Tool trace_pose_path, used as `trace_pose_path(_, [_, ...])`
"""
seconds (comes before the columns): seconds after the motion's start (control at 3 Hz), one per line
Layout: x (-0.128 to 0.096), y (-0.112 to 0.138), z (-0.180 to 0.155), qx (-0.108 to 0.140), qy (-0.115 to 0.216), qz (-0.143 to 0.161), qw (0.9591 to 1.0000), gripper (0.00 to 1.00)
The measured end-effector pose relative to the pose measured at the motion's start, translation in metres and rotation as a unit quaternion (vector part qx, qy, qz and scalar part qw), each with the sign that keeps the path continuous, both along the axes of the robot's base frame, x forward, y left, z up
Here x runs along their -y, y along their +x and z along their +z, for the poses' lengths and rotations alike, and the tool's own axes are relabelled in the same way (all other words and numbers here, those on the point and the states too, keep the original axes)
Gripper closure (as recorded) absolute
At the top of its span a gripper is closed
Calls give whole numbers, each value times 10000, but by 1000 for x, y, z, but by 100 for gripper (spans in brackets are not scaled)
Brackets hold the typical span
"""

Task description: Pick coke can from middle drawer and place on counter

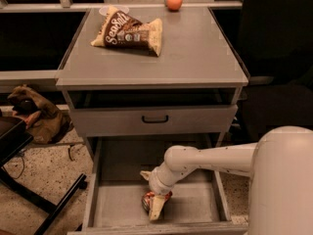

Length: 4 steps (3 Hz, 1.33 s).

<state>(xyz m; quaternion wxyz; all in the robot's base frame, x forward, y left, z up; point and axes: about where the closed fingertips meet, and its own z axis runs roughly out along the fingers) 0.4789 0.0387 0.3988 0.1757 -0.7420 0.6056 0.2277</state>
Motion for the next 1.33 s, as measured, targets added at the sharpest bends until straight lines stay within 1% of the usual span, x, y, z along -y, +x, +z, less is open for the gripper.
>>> trace_pose_path(0.33, [-1,1,-5,145,-193,-41,9997,0])
trace_pose_path(0.67, [0,2,-12,249,-336,-160,9990,0])
trace_pose_path(1.33, [6,5,-24,342,-471,-404,9975,0])
